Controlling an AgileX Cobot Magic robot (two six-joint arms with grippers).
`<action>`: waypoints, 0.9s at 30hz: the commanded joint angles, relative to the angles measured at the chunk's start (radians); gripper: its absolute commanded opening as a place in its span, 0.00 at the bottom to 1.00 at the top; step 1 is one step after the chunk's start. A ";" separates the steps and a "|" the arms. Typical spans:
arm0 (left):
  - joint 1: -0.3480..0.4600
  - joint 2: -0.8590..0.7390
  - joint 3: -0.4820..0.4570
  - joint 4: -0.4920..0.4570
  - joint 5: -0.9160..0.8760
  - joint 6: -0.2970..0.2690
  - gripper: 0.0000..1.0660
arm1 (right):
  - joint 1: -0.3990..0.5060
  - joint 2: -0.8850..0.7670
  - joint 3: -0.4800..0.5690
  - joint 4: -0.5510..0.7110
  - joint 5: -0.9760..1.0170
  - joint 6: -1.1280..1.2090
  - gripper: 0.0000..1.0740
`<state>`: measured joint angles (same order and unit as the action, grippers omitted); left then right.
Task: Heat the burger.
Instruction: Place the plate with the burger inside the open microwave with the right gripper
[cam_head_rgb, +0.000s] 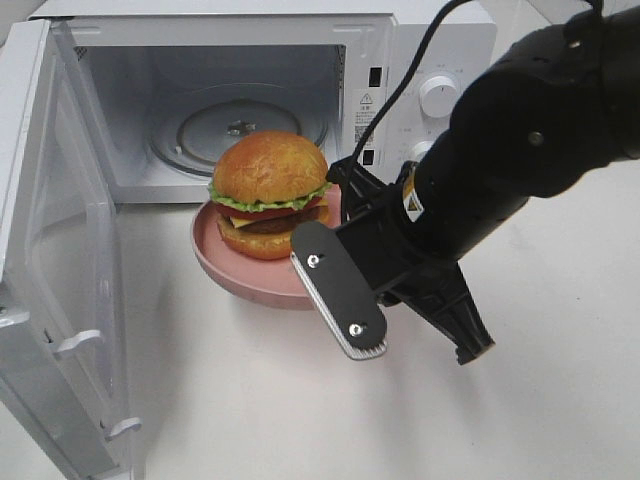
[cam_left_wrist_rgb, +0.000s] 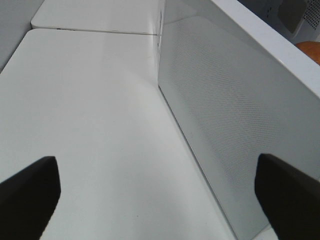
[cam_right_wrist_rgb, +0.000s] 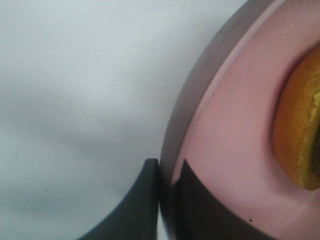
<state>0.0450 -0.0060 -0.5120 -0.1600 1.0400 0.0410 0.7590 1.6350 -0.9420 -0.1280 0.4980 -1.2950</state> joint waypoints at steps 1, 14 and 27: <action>0.004 -0.020 0.001 -0.003 -0.009 0.002 0.92 | -0.004 0.037 -0.070 -0.041 -0.023 0.053 0.00; 0.004 -0.020 0.001 -0.003 -0.009 0.002 0.92 | -0.004 0.147 -0.216 -0.121 -0.018 0.174 0.00; 0.004 -0.020 0.001 -0.003 -0.009 0.002 0.92 | -0.004 0.254 -0.335 -0.162 -0.030 0.211 0.00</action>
<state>0.0450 -0.0060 -0.5120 -0.1600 1.0400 0.0410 0.7570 1.8970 -1.2580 -0.2670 0.5170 -1.0940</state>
